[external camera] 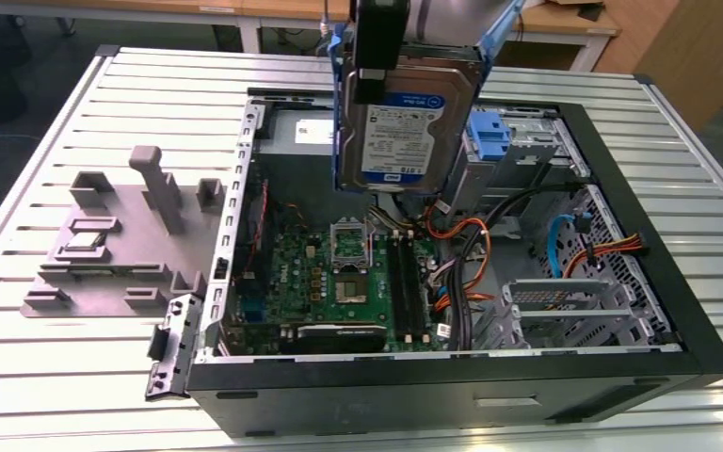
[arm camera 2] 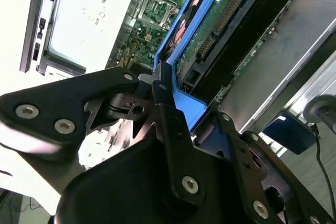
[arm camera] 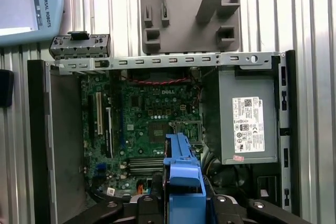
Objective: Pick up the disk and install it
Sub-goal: 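Insert the disk into the insertion slot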
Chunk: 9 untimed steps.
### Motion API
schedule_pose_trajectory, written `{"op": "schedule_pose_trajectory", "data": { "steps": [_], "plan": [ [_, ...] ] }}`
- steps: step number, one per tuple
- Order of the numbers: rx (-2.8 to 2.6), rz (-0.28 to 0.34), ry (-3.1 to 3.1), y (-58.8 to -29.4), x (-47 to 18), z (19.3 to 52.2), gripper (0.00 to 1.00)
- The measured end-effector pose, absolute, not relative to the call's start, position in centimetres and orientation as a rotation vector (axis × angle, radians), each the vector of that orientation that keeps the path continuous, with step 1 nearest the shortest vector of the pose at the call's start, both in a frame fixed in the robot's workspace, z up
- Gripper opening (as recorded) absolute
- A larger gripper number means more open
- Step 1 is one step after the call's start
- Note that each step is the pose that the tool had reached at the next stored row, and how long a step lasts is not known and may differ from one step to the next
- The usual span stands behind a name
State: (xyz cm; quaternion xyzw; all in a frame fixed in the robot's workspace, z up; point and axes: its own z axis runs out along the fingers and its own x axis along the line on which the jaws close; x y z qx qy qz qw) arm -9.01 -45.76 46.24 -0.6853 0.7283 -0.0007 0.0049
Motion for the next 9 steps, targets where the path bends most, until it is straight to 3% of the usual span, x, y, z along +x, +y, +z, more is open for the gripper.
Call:
{"op": "schedule_pose_trajectory", "data": {
  "steps": [9],
  "plan": [
    [-2.147, -0.005, 2.282, -45.76, -8.64, 46.15, 0.36]
  ]
}}
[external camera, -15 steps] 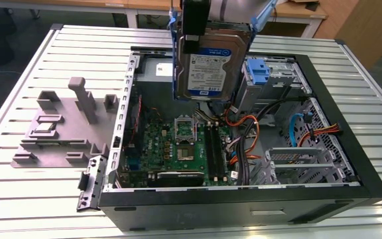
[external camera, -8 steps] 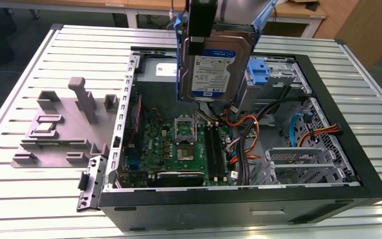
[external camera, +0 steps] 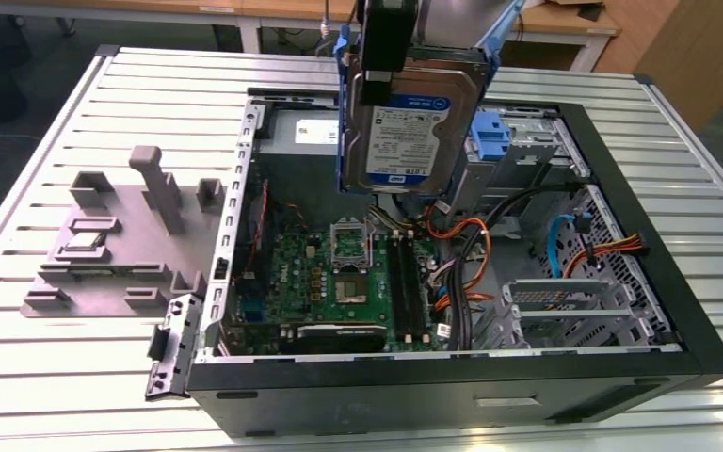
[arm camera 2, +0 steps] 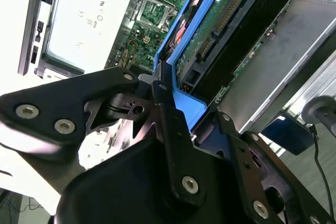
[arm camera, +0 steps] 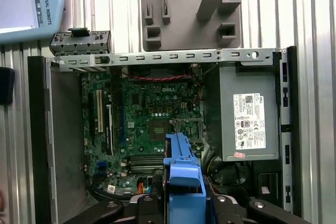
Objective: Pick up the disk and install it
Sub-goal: 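Insert the disk into the insertion slot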
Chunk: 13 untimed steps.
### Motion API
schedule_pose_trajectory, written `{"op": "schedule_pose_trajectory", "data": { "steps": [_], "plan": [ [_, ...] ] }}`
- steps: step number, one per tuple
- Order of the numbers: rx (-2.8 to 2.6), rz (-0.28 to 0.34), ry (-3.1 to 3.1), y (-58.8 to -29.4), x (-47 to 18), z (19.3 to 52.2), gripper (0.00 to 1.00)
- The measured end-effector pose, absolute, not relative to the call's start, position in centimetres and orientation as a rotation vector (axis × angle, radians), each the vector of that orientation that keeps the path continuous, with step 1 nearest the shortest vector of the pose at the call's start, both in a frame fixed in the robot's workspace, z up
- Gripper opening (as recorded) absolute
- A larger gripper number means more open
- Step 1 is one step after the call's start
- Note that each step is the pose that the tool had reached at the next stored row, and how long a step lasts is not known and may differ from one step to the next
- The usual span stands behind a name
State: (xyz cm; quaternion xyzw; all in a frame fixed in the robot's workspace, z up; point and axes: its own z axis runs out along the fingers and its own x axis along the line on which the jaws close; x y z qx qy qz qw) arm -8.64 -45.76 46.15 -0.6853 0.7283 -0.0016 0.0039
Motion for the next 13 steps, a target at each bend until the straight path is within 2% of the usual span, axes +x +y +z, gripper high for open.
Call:
{"op": "schedule_pose_trajectory", "data": {
  "steps": [13],
  "plan": [
    [-2.150, -0.010, 2.284, -46.17, -8.64, 46.13, 0.36]
  ]
}}
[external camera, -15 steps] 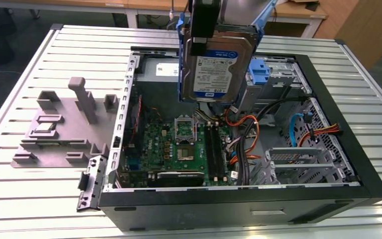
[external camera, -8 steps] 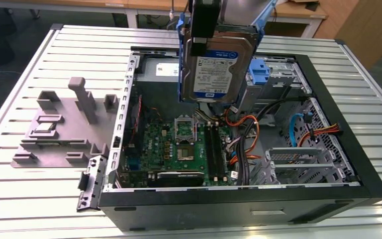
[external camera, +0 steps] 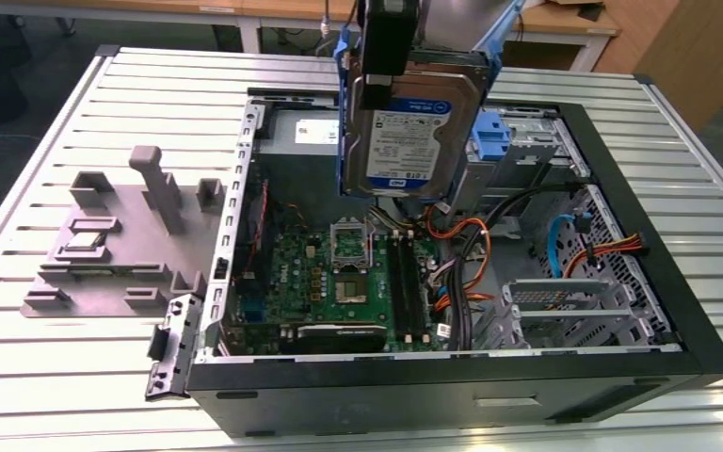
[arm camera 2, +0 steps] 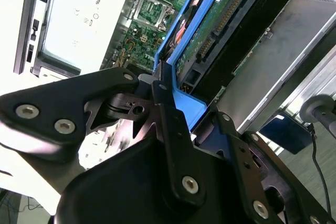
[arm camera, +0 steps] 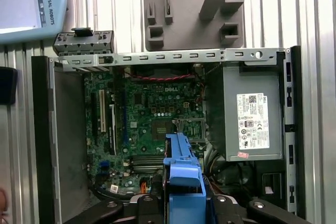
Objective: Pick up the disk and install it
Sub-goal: 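Insert the disk into the insertion slot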
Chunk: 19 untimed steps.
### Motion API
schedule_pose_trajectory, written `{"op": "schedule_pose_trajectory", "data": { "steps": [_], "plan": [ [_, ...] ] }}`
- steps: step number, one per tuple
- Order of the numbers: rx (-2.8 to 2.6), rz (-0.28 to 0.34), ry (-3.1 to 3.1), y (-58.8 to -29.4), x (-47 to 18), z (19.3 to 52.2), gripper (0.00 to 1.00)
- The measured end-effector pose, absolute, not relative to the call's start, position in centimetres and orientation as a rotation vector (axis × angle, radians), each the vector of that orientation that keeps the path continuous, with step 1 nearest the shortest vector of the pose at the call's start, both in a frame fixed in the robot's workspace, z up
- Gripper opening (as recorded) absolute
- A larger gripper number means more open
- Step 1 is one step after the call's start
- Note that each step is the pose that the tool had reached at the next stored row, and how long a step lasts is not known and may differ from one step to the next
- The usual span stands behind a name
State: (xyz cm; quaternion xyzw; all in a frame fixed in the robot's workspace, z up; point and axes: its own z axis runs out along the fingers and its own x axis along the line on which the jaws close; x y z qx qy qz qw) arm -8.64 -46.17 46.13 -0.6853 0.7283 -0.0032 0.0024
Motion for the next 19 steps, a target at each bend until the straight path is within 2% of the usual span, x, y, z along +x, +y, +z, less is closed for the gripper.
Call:
{"op": "schedule_pose_trajectory", "data": {
  "steps": [19],
  "plan": [
    [-2.150, -0.012, 2.285, -46.5, -7.6, 46.1, 0.36]
  ]
}}
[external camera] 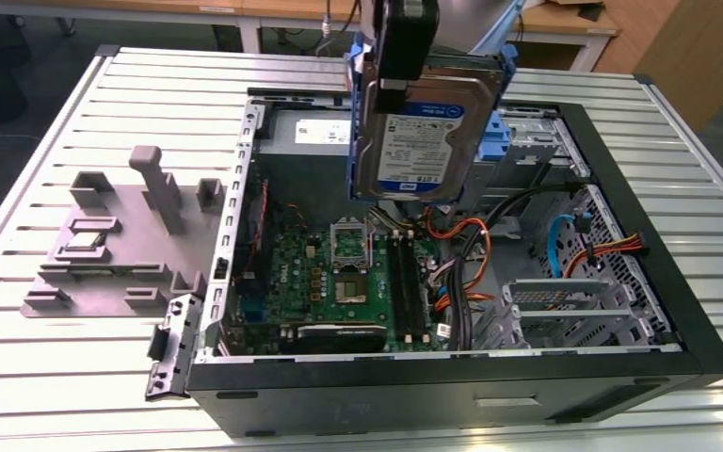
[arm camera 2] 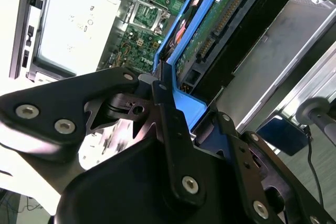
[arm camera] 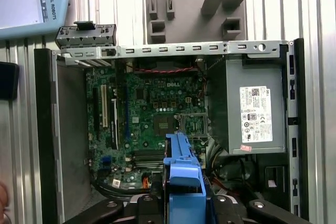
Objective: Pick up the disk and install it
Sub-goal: 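Insert the disk into the insertion slot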
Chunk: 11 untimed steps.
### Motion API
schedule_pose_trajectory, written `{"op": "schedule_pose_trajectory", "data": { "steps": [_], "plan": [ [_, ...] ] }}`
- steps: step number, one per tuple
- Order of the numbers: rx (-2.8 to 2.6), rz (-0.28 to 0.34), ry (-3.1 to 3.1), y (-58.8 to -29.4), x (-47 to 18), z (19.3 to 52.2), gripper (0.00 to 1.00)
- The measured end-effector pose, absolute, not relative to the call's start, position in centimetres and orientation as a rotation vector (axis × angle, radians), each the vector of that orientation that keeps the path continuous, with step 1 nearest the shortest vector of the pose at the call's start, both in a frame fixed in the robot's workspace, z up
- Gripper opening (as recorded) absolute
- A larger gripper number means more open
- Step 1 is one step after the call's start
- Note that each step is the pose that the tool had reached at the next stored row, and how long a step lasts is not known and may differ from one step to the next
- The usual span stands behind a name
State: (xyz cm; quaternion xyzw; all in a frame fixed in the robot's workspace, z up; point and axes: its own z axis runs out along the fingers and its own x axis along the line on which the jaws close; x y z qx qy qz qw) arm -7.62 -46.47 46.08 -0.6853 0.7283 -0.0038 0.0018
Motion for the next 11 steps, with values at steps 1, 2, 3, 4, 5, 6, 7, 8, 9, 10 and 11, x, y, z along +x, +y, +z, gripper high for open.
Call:
{"op": "schedule_pose_trajectory", "data": {
  "steps": [1, 2, 3, 4, 5, 6, 7, 8, 9, 10, 11],
  "plan": [
    [-2.150, -0.012, 2.285, -46.47, -7.55, 46.08, 0.36],
    [-2.150, -0.012, 2.285, -46.47, -7.47, 46.07, 0.36],
    [-2.150, -0.012, 2.285, -46.48, -7.41, 46.07, 0.36],
    [-2.150, -0.012, 2.285, -46.50, -7.36, 46.07, 0.36],
    [-2.150, -0.012, 2.285, -46.53, -7.33, 46.06, 0.36],
    [-2.150, -0.012, 2.285, -46.58, -7.31, 46.06, 0.36],
    [-2.150, -0.012, 2.285, -46.63, -7.30, 46.06, 0.36],
    [-2.150, -0.012, 2.285, -46.71, -7.29, 46.05, 0.36],
    [-2.151, -0.013, 2.286, -46.81, -7.29, 46.05, 0.36],
    [-2.151, -0.014, 2.286, -46.95, -7.29, 46.04, 0.36],
    [-2.151, -0.014, 2.286, -47.09, -7.29, 46.04, 0.36]
  ]
}}
